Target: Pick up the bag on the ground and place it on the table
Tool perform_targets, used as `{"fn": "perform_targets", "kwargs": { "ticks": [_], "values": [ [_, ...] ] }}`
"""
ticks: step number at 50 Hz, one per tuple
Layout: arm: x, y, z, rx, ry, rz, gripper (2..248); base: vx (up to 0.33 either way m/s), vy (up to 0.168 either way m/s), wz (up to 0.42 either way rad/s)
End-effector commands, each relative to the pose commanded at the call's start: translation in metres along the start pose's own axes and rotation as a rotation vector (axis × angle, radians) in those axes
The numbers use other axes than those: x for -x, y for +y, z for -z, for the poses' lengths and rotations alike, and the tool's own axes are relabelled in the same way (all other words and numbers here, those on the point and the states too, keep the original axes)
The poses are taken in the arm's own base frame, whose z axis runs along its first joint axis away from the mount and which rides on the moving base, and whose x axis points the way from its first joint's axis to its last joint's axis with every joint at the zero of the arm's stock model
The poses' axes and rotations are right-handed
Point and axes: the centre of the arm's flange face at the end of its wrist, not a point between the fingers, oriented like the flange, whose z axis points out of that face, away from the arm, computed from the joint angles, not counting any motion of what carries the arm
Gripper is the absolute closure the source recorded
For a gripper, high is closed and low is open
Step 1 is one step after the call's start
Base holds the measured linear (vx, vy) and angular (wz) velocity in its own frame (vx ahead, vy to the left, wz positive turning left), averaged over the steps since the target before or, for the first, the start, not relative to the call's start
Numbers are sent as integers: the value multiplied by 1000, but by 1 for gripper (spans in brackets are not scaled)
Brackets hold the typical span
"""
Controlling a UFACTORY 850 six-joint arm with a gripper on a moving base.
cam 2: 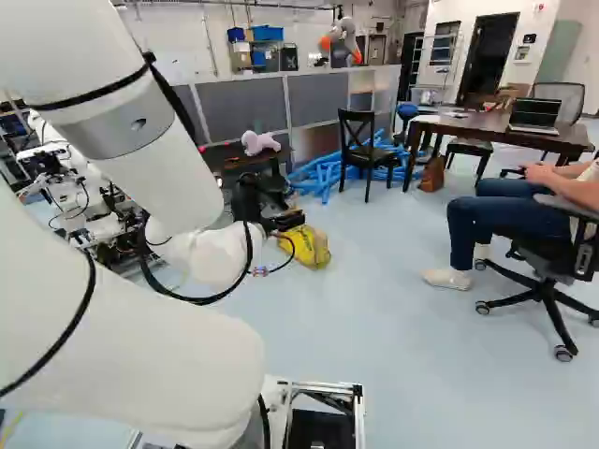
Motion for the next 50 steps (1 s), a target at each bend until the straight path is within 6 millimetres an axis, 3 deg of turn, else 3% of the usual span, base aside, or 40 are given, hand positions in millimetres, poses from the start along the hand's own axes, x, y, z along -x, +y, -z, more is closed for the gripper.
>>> {"fn": "perform_targets", "kwargs": {
  "ticks": [50],
  "values": [
    [0,0,0,0,0,0,3,1,0,0]
  ]
}}
